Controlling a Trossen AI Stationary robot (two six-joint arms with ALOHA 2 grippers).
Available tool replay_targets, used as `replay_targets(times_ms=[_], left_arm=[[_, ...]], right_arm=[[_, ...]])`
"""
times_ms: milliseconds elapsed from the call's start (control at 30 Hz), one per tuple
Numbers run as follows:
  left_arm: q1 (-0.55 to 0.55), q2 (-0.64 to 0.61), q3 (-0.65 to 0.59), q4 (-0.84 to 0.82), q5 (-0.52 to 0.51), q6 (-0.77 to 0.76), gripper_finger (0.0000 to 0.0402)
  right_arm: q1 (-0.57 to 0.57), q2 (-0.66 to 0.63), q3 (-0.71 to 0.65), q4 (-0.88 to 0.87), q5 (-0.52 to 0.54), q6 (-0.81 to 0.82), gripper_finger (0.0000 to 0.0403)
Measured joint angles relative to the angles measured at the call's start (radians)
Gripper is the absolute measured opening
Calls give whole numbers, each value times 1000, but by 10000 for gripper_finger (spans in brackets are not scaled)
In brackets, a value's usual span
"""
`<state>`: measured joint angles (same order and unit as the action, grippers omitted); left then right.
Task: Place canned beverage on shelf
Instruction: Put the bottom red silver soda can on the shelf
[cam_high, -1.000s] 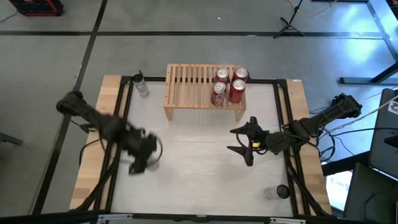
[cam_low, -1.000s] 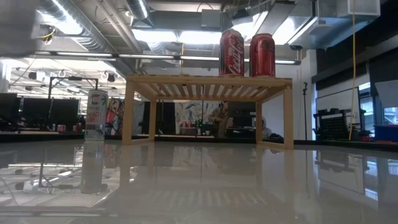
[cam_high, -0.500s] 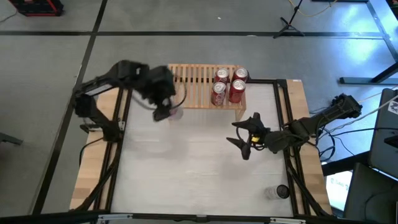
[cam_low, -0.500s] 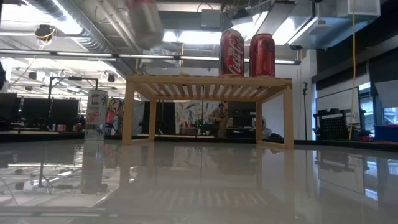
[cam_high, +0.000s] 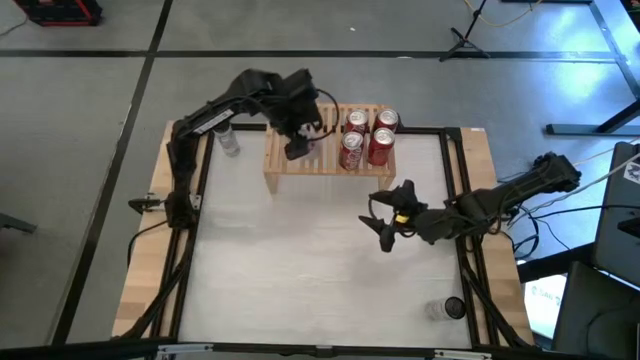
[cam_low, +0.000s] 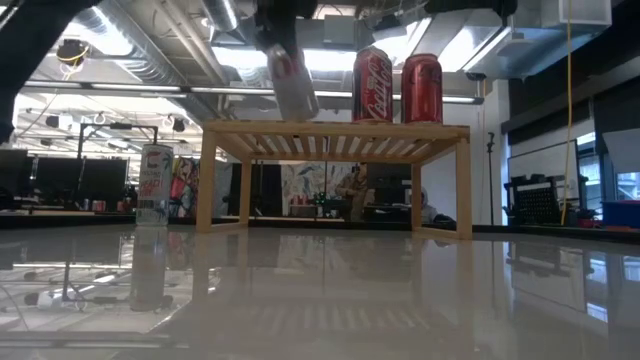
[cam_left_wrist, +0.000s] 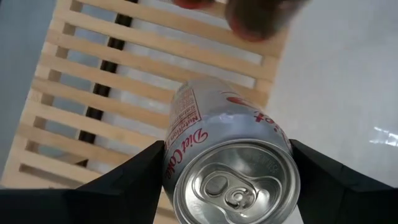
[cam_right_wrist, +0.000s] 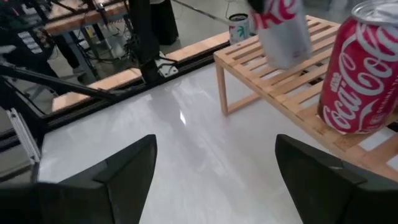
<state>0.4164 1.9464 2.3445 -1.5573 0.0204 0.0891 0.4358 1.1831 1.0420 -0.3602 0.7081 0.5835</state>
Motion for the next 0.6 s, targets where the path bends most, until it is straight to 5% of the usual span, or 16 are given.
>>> replay_targets(times_ms=[400, 600], left_arm=[[18, -4, 11, 71, 70, -35, 268], [-41, -107, 12, 39, 194, -56, 269]], right_arm=[[-12, 52, 0, 38, 15, 39, 317], [-11, 52, 0, 177, 16, -96, 317]])
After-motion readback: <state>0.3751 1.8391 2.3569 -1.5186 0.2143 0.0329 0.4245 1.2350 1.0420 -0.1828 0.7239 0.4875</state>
